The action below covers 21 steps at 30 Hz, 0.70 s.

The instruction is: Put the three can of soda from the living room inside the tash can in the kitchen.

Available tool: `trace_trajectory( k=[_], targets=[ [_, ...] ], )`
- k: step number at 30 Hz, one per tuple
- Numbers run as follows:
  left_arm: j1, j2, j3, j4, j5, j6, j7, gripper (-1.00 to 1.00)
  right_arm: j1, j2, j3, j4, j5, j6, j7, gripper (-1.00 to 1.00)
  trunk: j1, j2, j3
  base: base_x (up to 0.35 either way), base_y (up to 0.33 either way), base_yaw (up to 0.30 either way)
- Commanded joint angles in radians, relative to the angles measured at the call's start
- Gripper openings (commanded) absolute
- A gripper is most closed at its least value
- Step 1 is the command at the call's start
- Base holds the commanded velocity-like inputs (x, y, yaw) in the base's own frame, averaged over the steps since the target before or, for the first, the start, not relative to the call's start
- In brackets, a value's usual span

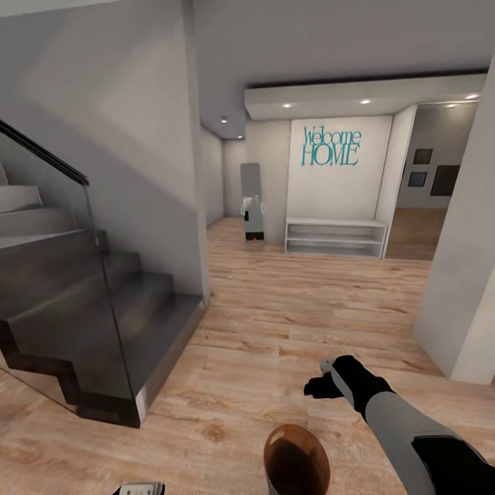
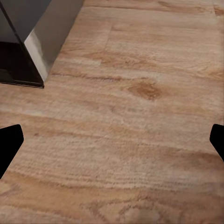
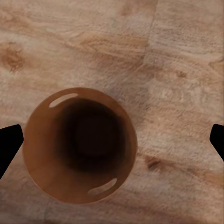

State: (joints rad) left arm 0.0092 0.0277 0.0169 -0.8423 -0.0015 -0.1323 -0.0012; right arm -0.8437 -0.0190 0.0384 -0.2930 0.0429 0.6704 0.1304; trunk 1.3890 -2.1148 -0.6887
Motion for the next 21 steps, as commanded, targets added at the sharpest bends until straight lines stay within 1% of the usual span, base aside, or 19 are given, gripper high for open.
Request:
trace_trajectory(
  k=[1,21],
  targets=[
    [0.000,0.000,0.000,0.000,0.000,0.000,0.000,1.00,0.000,0.000,0.001,0.000,0.000,0.000,0.000,1.00,0.004,-0.007,-0.003,0.000,0.000,0.000],
    [0.000,0.000,0.000,0.000,-0.001,0.000,0.003,1.00,0.000,0.001,0.003,0.000,0.000,0.000,0.000,1.00,0.081,-0.147,-0.066,0.000,0.000,0.000]
  ],
)
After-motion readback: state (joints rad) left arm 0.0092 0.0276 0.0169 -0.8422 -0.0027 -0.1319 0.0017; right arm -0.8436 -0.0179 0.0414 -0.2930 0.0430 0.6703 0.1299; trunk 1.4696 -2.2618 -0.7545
